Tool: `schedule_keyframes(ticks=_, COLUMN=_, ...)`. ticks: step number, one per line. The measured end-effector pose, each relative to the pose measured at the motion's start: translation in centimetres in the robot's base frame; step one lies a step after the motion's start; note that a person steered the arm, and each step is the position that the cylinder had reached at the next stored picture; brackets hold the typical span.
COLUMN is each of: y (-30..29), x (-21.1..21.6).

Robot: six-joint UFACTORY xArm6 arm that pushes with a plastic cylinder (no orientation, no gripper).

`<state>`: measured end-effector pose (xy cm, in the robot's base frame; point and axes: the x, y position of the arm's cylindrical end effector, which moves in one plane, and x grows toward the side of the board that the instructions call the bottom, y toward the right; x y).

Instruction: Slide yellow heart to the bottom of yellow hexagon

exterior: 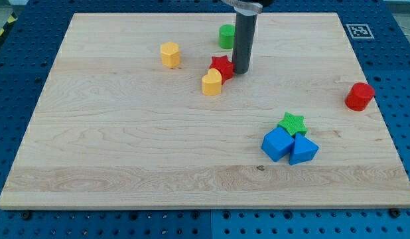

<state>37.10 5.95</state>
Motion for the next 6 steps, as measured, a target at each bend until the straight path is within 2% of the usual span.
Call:
schedule_keyframes(ticks=1, y=0.2, x=0.6)
schedule_keyframes(ticks=2, y=3.2, x=3.8)
schedule_keyframes(ticks=3, y=1.7, x=4.7)
schedule_keyframes(ticks=5, y=-5.6, x=4.3)
schedule_keyframes(ticks=6, y=-6.4, x=3.5)
